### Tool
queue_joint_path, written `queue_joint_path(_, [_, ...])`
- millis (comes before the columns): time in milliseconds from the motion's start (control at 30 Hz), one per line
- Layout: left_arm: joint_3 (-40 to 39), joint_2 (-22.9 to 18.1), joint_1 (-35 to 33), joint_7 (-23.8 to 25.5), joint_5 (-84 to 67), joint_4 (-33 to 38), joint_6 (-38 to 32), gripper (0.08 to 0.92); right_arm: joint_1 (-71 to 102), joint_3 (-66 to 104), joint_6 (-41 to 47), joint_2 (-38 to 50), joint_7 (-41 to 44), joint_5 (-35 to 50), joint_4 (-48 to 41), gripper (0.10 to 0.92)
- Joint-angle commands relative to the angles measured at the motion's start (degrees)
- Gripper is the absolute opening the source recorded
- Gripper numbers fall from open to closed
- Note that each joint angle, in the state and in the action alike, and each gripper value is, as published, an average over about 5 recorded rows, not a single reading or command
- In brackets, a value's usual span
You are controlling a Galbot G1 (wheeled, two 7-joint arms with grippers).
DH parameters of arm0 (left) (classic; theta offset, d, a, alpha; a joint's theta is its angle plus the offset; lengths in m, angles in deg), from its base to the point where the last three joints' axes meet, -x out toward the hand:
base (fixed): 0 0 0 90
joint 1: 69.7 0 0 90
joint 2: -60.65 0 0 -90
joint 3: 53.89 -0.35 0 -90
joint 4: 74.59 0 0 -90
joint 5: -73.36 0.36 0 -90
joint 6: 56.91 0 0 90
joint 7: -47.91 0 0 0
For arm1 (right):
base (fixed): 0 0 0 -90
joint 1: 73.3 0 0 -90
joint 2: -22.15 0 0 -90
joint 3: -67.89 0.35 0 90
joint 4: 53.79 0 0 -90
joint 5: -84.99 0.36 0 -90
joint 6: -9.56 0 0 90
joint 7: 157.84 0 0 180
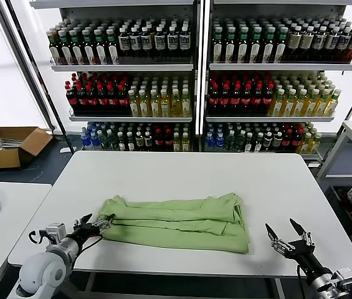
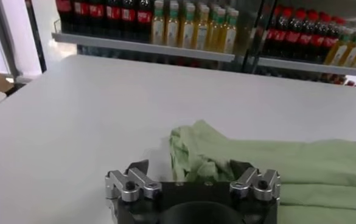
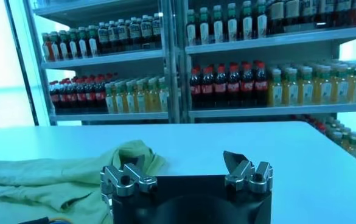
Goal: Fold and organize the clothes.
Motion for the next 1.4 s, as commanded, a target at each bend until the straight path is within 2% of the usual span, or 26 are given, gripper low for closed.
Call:
queue_joint_path(33, [-1.90, -3.62, -1.18, -1.45, 1.29, -0.41, -0.34, 0.672, 2.30, 1.53, -1.84, -0.70, 0.44, -0.42, 0.40, 0.823])
queue_joint_path(533, [-2.31, -3.17, -1.70, -0.08, 8.49, -0.59, -4.80, 0.239, 0.62, 1.34, -1.79, 0.34, 0.22, 0.29, -0.29, 0.823])
queue_joint_path(733, [2.78, -1.19, -2.55, 0.28, 8.77, 1.56, -5.41, 0.102, 0.01, 1.65, -1.70, 0.37, 0.12, 0.67, -0.55, 0.823])
queue_joint_path(900, [13.05, 4.68, -2.50, 1.84, 5.63, 2.11, -5.45, 0.095, -0.68, 1.97, -1.51, 0.68, 0.02, 1.22, -0.47, 0.823])
queue_joint_path(1033, [19.24, 10.38, -0.87, 3.50, 1.51, -3.18, -5.16, 0.095, -1.56, 1.52, -1.35, 0.65, -0.04, 1.28, -0.78, 0.823])
queue_joint_path(1167, [21.54, 15.17, 0.90, 4.71, 0.25, -7.43, -5.27, 0.095, -2.27, 0.85, -1.07, 0.49, -0.06, 1.19, -0.68, 0.823])
queue_joint_path(1267, [22.05, 15.95, 0.97, 4.59, 0.38, -5.18, -5.18, 0.095, -2.39, 0.88, -0.95, 0.41, -0.05, 1.17, -0.42, 0.823])
queue_joint_path(1400, [19.62, 13.42, 0.64, 3.50, 0.56, 2.12, -4.59, 0.095, -2.05, 1.35, -0.99, 0.47, -0.04, 1.26, -0.15, 0.823])
